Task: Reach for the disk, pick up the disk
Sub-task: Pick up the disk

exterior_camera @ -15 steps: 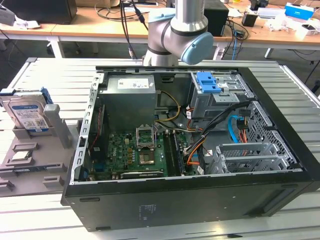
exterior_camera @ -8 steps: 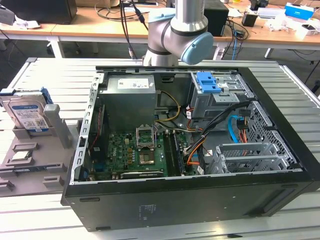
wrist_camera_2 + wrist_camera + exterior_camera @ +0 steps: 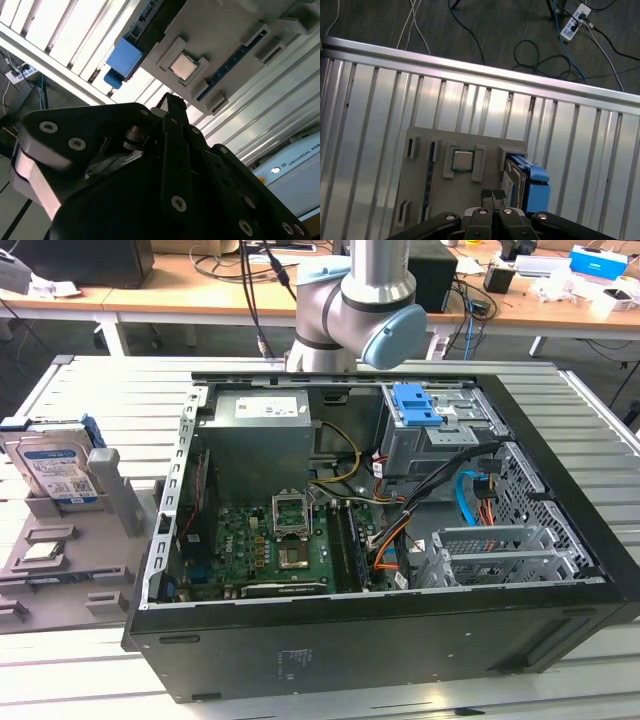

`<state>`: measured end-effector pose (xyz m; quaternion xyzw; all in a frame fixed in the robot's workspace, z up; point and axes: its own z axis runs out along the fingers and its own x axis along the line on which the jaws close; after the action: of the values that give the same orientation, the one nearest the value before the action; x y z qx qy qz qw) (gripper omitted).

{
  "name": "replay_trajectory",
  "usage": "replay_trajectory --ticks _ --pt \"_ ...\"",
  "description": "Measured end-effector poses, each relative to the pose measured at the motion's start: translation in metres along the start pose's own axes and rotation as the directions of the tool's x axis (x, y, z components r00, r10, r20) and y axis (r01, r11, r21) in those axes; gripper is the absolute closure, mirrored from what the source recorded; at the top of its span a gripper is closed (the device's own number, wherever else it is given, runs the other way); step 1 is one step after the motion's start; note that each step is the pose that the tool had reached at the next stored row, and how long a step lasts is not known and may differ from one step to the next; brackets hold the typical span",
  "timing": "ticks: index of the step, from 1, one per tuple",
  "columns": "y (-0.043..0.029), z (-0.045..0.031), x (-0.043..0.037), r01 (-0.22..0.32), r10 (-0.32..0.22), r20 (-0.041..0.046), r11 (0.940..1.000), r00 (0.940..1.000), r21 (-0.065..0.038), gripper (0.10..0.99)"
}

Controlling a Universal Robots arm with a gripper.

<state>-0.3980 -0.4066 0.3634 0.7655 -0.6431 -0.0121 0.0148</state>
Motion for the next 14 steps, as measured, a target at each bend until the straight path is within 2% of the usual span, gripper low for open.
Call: replay_trajectory --ticks 4,6,10,14 --pt "0.0000 0.0000 0.0000 -0.035 0.035 0.0014 0.9994 0.9994 0.000 0.980" --pt "0.0000 0.0000 0.0000 -0.074 0.074 0.0028 0.9973 0.9973 0.000 0.980" --pt "0.0000 0.0000 0.0000 -0.108 0.108 0.0040 0.9941 0.9941 0.000 0.980" --pt "0.0000 0.0000 0.0000 -0.181 0.181 0.0064 0.9835 0.9835 -0.001 0.980"
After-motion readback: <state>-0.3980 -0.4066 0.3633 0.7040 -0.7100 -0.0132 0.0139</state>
